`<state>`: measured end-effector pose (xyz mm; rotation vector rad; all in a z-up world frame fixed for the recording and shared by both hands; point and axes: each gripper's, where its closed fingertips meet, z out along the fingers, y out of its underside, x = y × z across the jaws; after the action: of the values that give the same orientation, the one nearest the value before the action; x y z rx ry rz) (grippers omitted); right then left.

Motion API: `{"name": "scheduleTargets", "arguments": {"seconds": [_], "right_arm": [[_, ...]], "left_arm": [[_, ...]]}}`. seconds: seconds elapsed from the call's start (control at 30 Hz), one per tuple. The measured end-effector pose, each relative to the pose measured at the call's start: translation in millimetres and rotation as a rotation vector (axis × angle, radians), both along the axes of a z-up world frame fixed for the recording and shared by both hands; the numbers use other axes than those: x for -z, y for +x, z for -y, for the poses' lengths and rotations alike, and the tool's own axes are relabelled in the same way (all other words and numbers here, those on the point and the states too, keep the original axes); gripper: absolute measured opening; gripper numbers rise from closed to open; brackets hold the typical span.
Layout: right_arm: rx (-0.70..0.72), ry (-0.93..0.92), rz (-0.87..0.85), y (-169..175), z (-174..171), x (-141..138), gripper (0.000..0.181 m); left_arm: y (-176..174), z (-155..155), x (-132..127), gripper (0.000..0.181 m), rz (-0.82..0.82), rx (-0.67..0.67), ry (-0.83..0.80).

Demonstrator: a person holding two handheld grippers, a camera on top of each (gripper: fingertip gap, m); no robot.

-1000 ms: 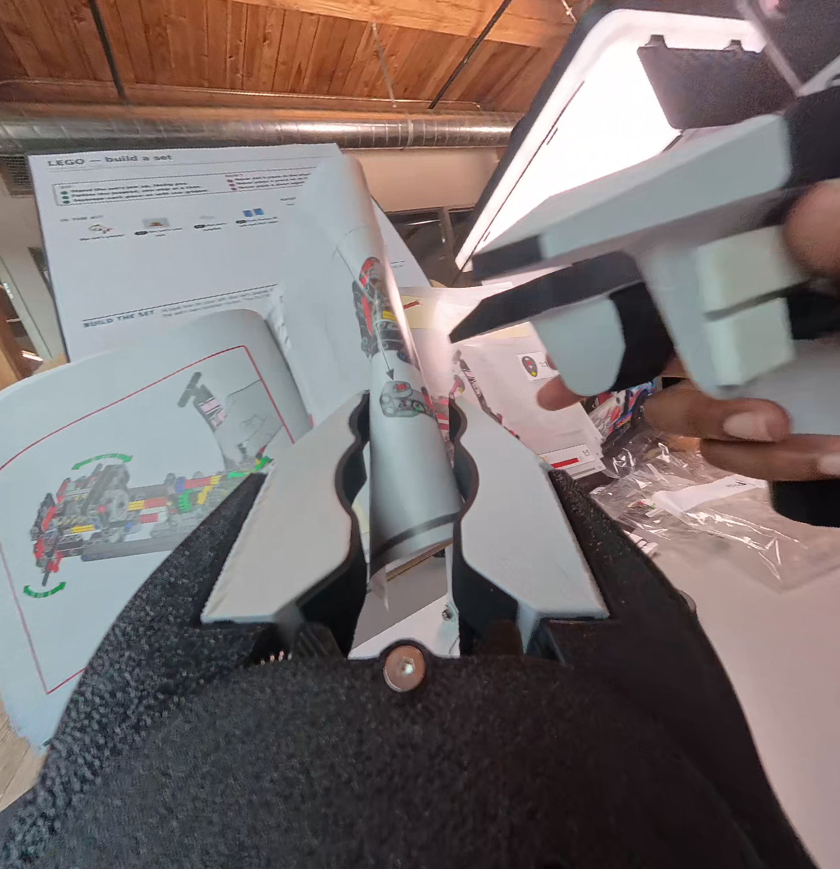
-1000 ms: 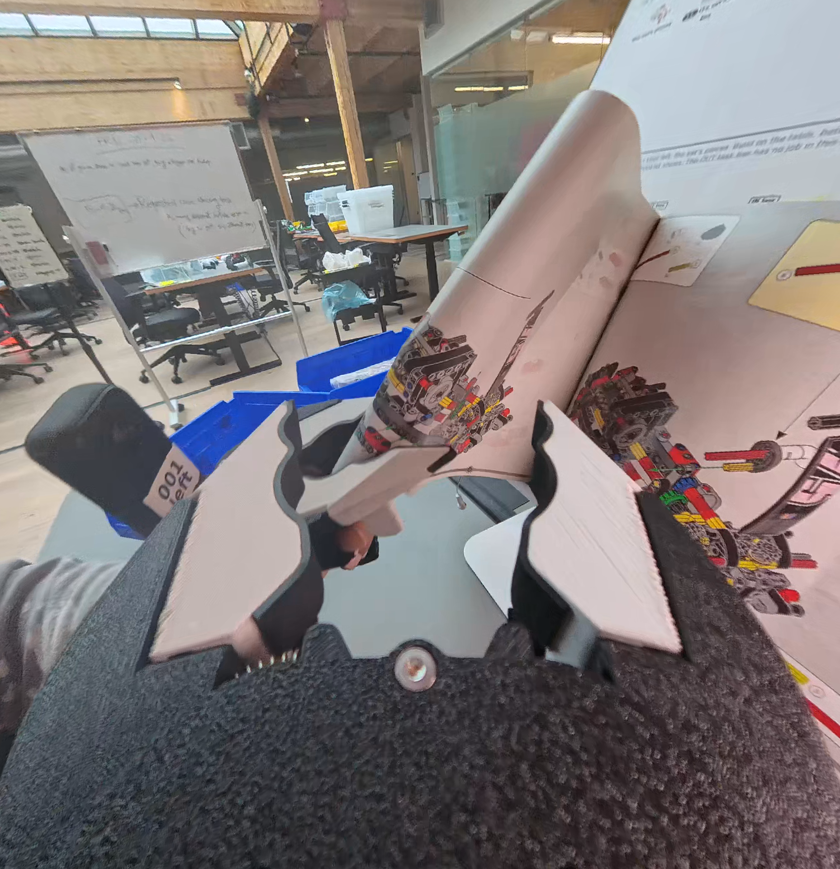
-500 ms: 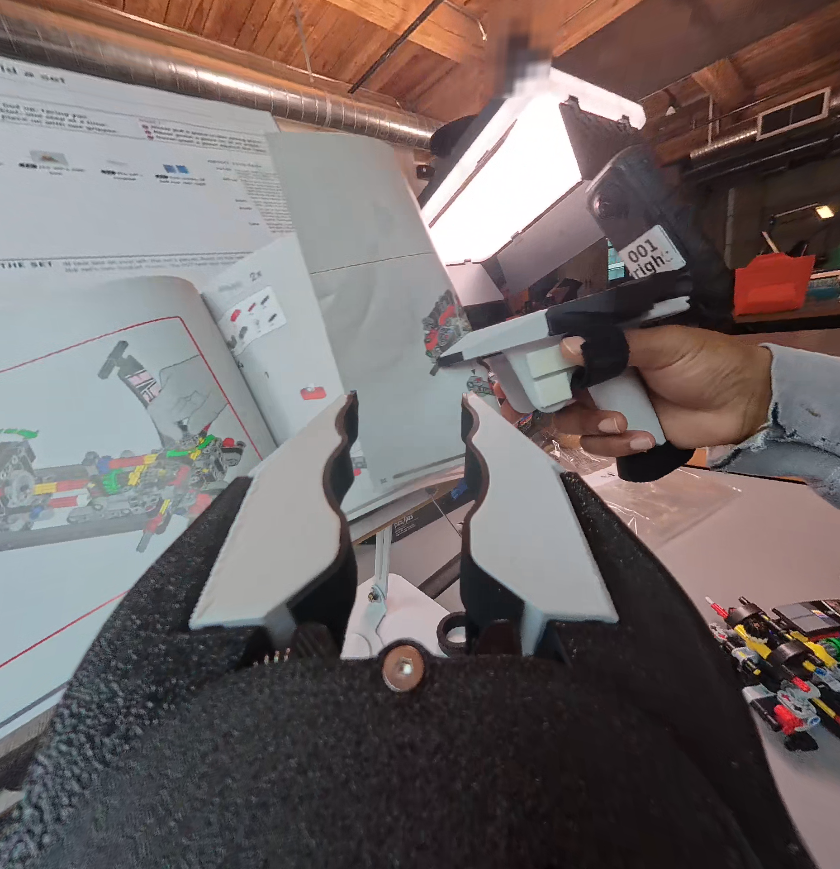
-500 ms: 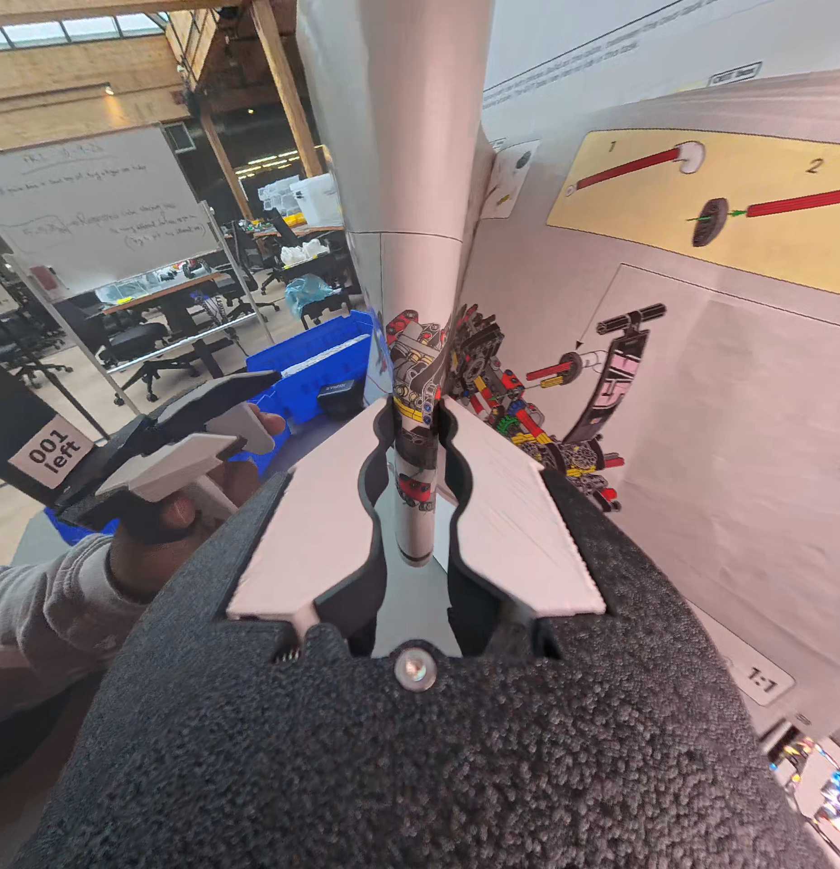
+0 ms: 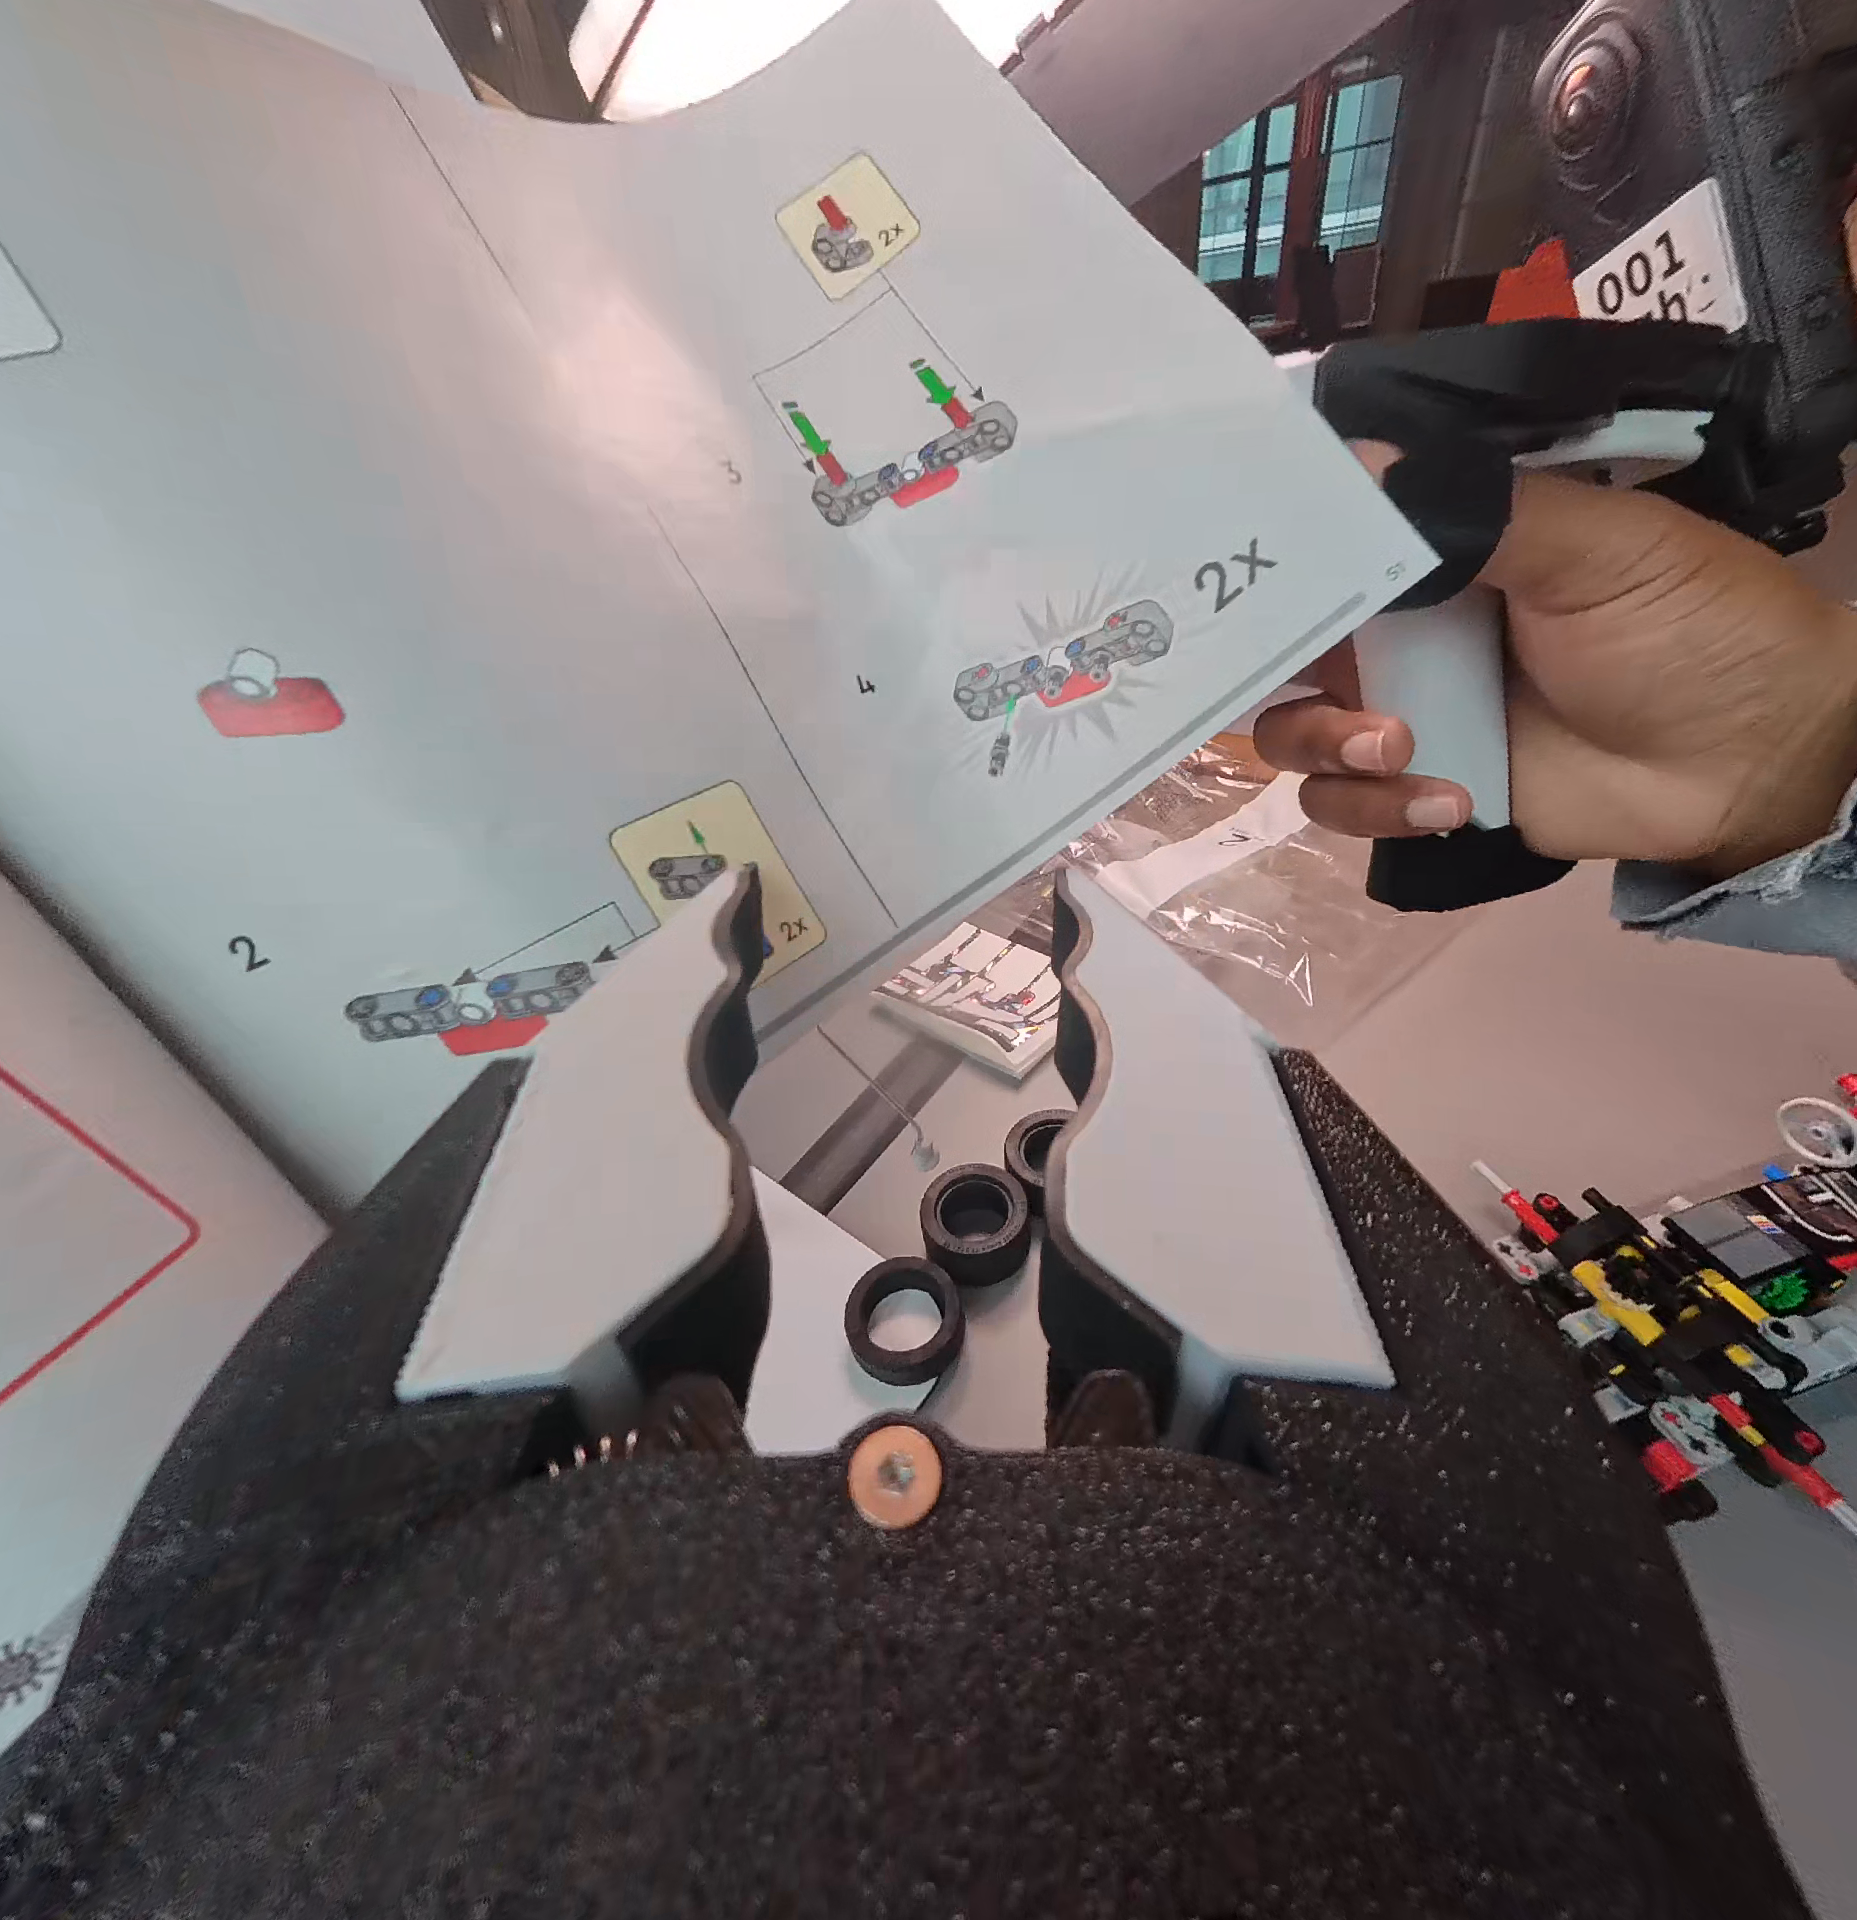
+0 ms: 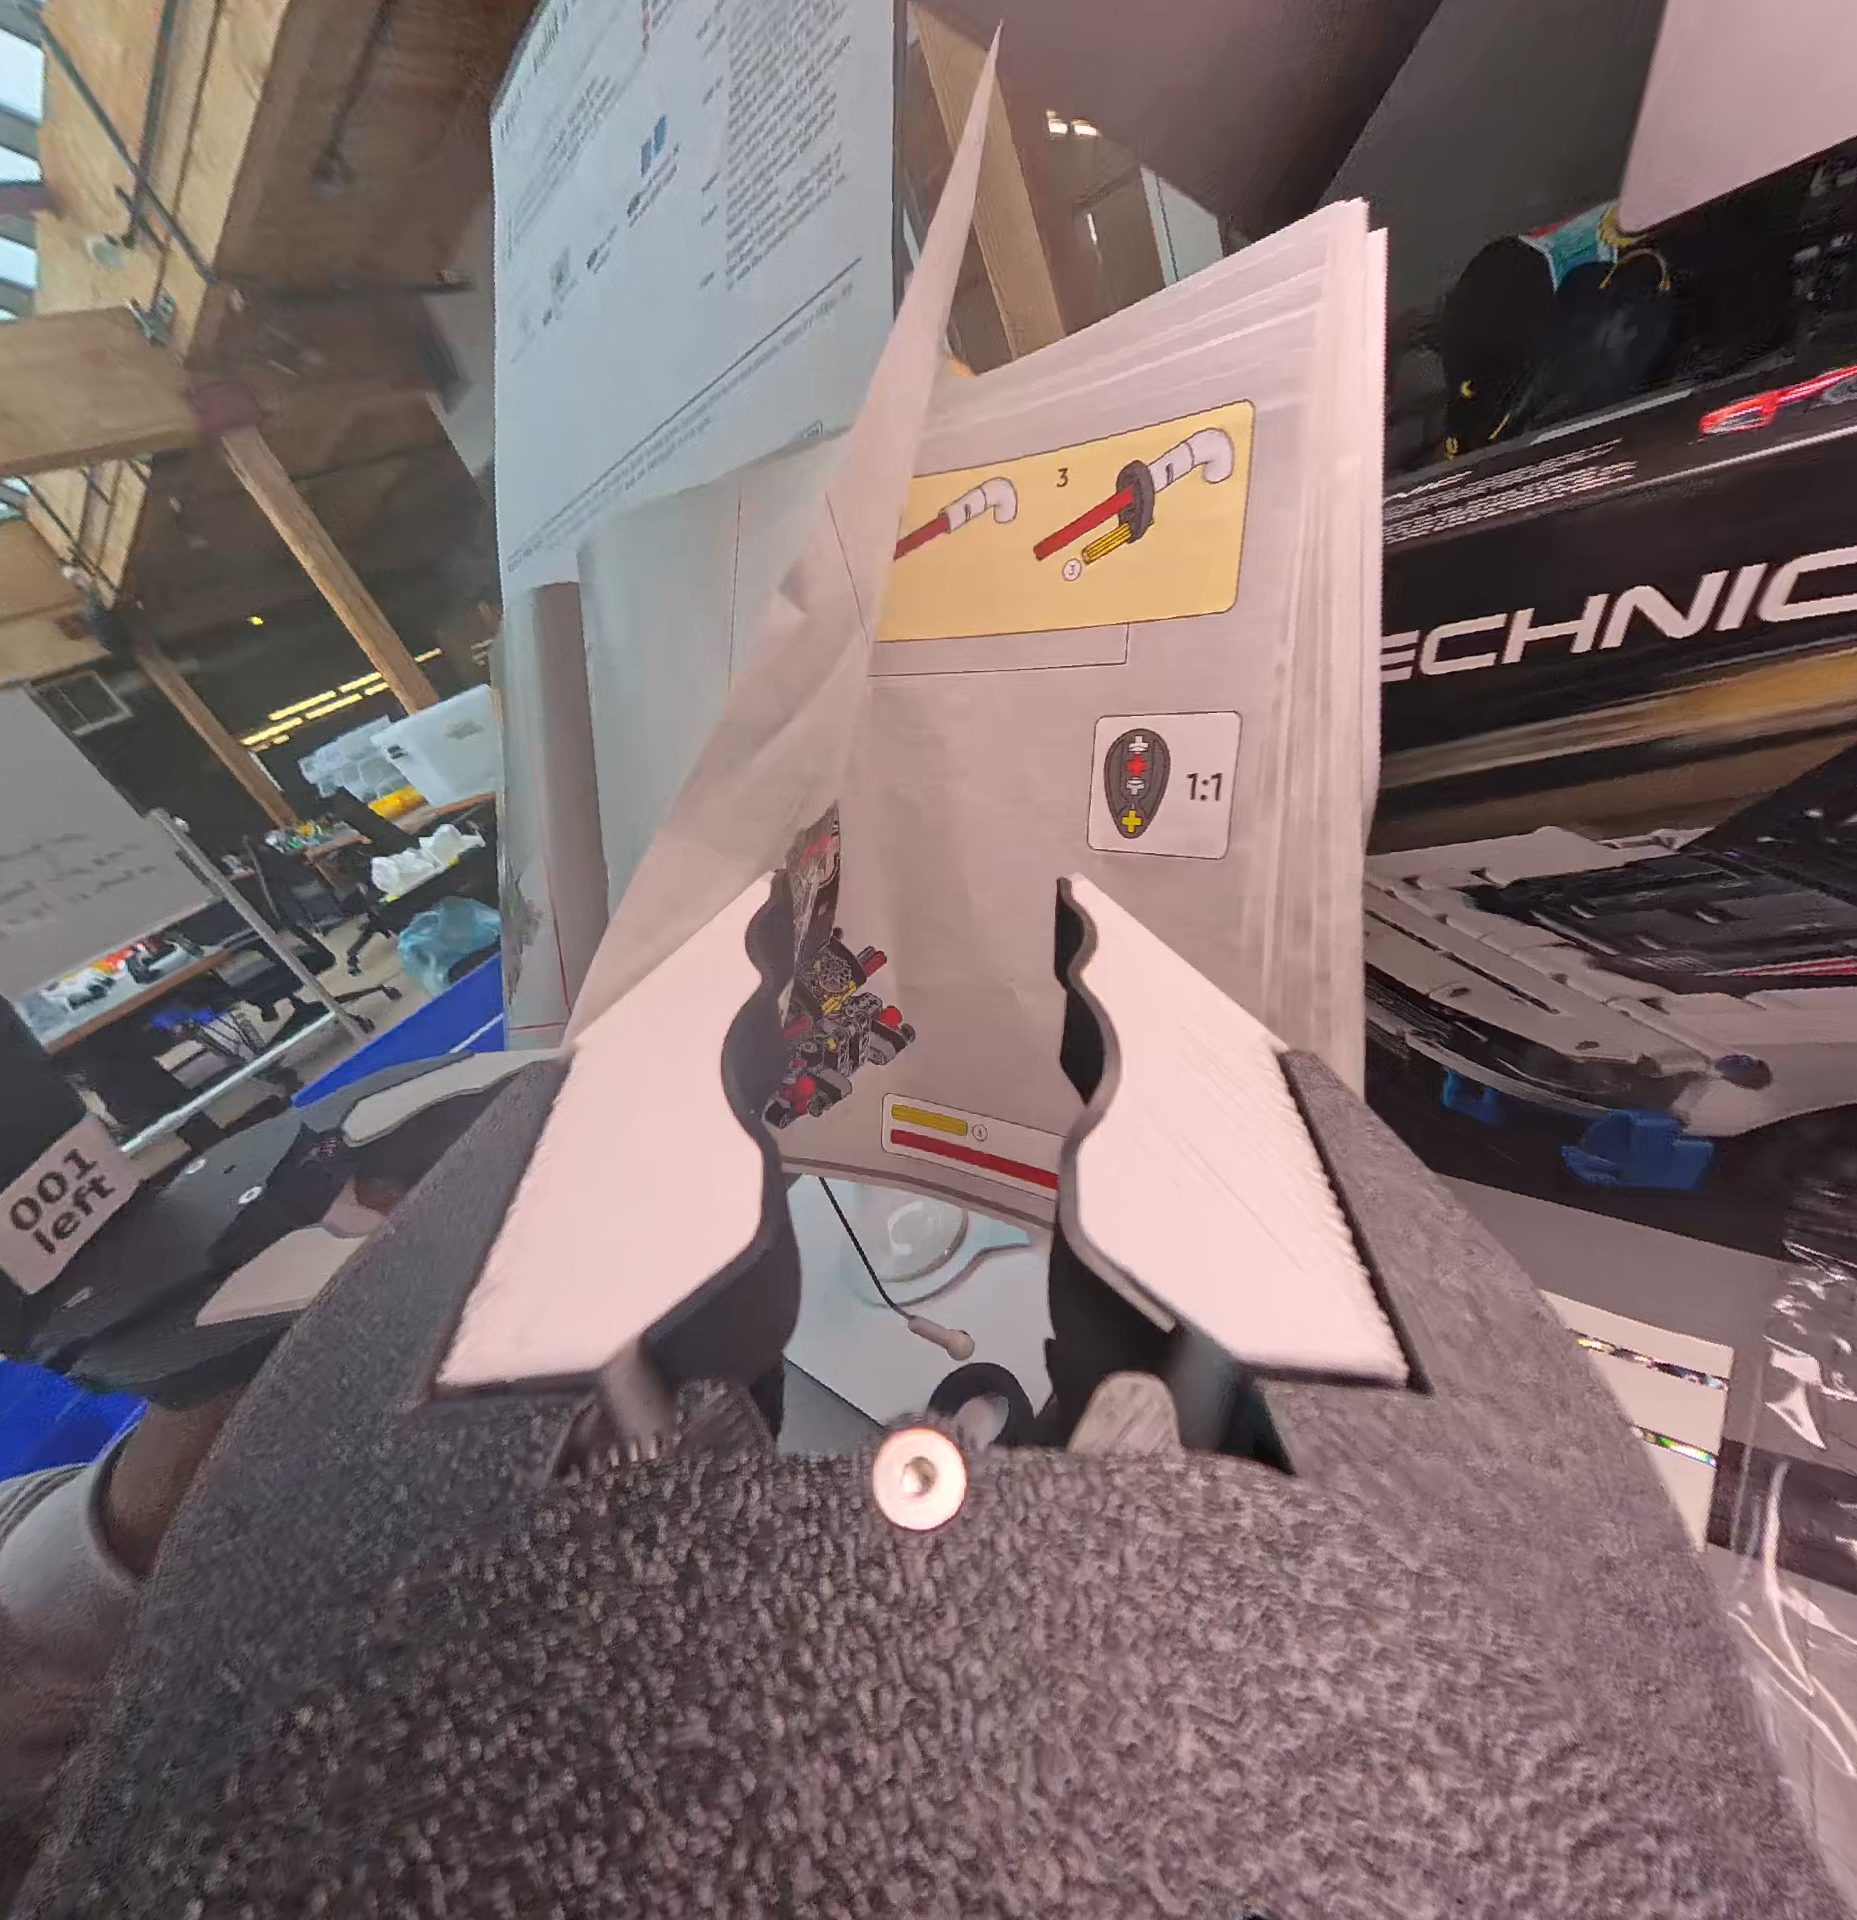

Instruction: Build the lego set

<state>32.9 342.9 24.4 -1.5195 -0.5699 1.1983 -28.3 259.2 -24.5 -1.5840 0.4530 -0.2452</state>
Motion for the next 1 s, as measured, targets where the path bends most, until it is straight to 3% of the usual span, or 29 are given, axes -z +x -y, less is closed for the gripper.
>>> {"name": "scheduleTargets", "arguments": {"seconds": [0.03, 0.3, 0.47, 0.57, 0.63, 0.67, 0.77, 0.9, 1.0], "right_arm": [[-0.006, -0.003, -0.038, 5.4, 0.9, -2.4, 0.051], [-0.326, -0.059, -0.167, -7.8, 36.5, 9.5, 0.07], [-0.473, 0.068, -0.207, -6.9, 66.1, -1.5, 0.088], [-0.485, 0.127, -0.098, -10.8, 72.6, 6.8, 0.094], [-0.336, 0.167, 0.03, -12.6, 51.5, 18.2, 0.046], [-0.213, 0.156, 0.092, -7.9, 30.5, 24.5, 0.0], [-0.056, 0.15, 0.155, 8.0, -6.2, 27.0, 0.0], [0.013, 0.187, 0.212, 11.7, -26.0, 26.8, 0.0], [0.037, 0.206, 0.244, 7.7, -35.1, 28.7, 0.0]], "left_arm": [[0.6, -2.4, 2.2, 0.056, -0.02, -0.006, -0.001], [-8.3, -3.9, 12.9, 0.054, -0.116, -0.013, -0.011], [-19.7, -0.9, 15.6, 0.05, -0.16, -0.01, -0.04], [-21.1, 0.1, 16.9, 0.05, -0.208, -0.008, -0.048], [-19.7, 1.7, 16.6, 0.05, -0.223, 0.001, -0.054], [-20.2, 3.0, 14.9, 0.051, -0.222, 0.0, -0.055], [-35.2, 7.5, 2.5, 0.044, -0.163, -0.07, -0.027], [-89.0, 13.0, -10.0, 0.027, -0.086, -0.305, 0.043], [-129.7, 11.2, -2.9, 0.006, -0.107, -0.439, 0.046]]}}
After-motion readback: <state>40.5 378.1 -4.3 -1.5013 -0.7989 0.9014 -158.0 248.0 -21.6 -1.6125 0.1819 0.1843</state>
